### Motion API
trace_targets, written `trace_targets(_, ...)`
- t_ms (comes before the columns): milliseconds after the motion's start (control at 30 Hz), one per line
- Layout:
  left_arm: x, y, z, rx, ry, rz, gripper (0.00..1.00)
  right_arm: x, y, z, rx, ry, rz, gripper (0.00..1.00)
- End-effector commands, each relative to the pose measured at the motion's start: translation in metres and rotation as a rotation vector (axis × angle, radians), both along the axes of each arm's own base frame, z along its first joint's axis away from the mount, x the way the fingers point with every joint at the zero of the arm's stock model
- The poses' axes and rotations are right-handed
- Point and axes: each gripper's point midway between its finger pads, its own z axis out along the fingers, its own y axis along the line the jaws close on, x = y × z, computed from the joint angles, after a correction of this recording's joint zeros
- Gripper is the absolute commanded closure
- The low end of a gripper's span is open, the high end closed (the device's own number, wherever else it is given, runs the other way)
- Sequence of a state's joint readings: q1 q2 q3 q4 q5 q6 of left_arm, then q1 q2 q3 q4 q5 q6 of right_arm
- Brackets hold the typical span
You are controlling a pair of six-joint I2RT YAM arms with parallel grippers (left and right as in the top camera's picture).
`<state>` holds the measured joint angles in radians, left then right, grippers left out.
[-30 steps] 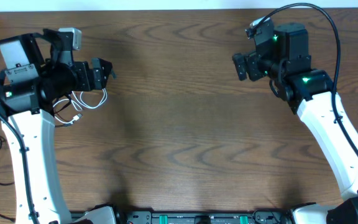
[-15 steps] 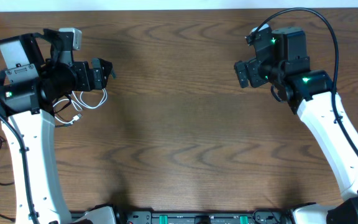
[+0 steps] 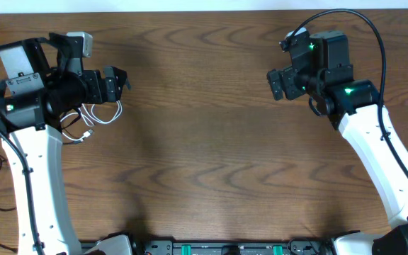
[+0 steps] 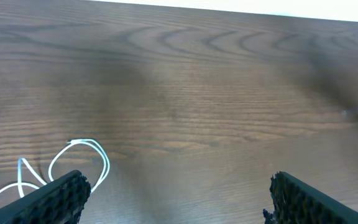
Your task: Untangle cables
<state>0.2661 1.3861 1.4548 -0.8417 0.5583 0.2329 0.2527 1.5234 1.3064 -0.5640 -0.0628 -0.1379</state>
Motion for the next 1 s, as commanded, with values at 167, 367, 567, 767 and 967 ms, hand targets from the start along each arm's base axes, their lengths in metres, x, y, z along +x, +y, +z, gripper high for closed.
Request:
trace_targets(167,-0.04,-0.016,0.023,0.041,-0.093,-0.015,0.06,0.0,-0.001,0.0,0.004,0.003,-0.013,0.01)
trace_targets(367,-0.051,-0.047,0.033,0.091,-0.352,-0.103,0.06,0.0,-0.001,0.0,0.004,0.003,-0.013,0.01)
trace_targets(567,-0.078,-0.06,0.036,0.138,-0.636,-0.128,0.06,0.0,-0.001,0.0,0.004,0.003,-0.013,0.01)
trace_targets(767,-0.108,-0.064,0.036,0.225,-0.844,-0.144,0.06,0.0,-0.001,0.0,0.004,0.003,-0.013,0.01)
trace_targets(967,-0.126,-0.066,0.015,0.312,-1.012,-0.156,0.06,0.0,-0.001,0.0,0.004,0.003,-0.013,0.01)
